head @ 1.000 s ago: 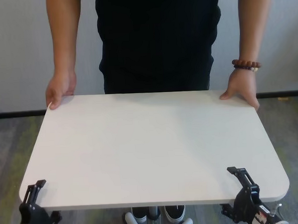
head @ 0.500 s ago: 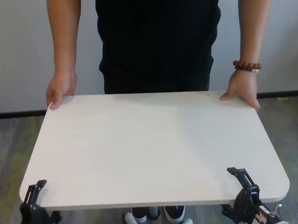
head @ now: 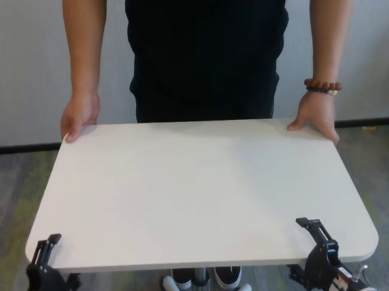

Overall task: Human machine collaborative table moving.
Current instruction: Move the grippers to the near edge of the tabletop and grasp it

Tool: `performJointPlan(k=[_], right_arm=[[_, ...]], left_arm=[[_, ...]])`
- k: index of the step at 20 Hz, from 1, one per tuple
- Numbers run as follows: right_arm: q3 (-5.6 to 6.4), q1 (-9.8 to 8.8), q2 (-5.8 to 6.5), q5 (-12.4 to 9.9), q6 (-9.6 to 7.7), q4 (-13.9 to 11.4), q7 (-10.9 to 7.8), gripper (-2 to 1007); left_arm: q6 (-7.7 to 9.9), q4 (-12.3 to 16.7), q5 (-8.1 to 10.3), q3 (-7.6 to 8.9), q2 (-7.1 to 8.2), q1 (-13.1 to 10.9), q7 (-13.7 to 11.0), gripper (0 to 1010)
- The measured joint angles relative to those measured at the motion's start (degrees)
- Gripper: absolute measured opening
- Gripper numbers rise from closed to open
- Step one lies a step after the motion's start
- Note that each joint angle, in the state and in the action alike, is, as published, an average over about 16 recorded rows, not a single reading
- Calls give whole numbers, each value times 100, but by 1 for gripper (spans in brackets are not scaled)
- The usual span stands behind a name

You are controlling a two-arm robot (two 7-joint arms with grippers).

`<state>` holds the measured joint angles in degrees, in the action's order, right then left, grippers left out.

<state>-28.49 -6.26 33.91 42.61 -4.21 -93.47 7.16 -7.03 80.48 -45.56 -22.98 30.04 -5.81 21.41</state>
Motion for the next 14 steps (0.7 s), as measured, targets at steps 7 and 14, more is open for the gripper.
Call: performJointPlan(k=[7,14], right_arm=[[-4,2,3,4,-3,0,-1,832],[-7,3,5,5,-5,0,-1,610]], left_arm=[[4,-3,-9,-5,3,2,3,1000],[7,-5,-14,-8,5,5,4,1000]])
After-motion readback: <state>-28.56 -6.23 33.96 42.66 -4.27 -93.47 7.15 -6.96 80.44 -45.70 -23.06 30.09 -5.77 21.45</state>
